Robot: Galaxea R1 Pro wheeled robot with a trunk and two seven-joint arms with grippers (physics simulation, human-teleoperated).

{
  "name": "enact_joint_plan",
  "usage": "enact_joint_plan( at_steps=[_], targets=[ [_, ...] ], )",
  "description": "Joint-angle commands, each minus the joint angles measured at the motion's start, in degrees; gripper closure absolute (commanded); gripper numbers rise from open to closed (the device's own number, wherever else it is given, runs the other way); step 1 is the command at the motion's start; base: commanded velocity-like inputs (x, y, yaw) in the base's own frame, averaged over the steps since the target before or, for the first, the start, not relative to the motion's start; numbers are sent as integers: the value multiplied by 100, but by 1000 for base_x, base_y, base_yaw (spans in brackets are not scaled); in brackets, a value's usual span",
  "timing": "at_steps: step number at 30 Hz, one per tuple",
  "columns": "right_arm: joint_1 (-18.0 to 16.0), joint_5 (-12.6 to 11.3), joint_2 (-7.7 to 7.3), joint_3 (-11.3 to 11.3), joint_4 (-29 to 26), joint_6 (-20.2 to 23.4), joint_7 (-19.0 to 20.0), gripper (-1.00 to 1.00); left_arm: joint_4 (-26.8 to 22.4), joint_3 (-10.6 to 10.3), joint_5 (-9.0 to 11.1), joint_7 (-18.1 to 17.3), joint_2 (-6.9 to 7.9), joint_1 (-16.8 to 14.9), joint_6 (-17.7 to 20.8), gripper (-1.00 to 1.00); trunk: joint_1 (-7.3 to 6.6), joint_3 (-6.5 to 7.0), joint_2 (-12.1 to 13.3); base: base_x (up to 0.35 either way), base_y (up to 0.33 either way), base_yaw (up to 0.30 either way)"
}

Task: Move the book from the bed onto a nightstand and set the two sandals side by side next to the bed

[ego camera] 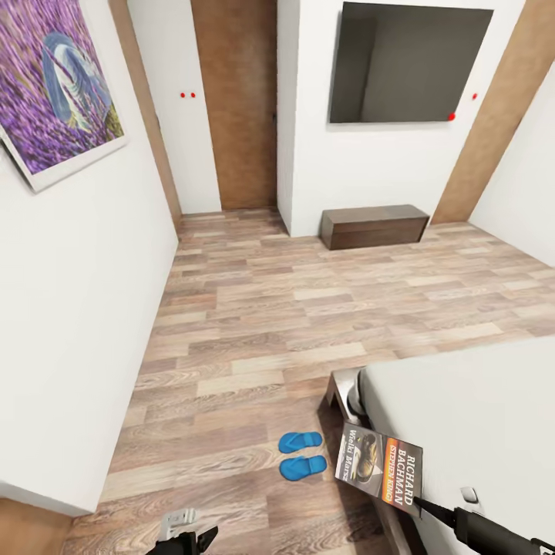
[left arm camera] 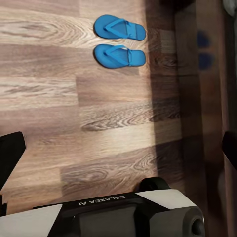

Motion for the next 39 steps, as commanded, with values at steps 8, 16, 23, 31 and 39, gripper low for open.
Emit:
enact_joint_plan(
  at_steps=[8, 16, 23, 31, 39],
  targets=[
    [-2, -65, -5, 30, -4, 59, 15, 100, 9, 30, -43, -11, 1, -6, -33, -100, 1, -6, -5, 0, 0, 292],
    [-2, -64, -5, 30, -4, 59, 15, 100, 9, 30, -43, -11, 1, -6, -32, -100, 1, -6, -5, 0, 0, 292],
    [-2, -65, -5, 30, -4, 56, 7, 100, 9, 30, -43, -11, 1, -6, -33, -100, 1, -6, -5, 0, 0, 292],
    [-2, -64, -5, 30, -4, 56, 7, 100, 9, 30, -43, -11, 2, -6, -33, -100, 1, -6, -5, 0, 0, 292],
    [-2, -65, -5, 30, -4, 55, 12, 100, 9, 31, -43, -11, 2, -6, -32, -100, 1, -6, -5, 0, 0, 293]
  ],
)
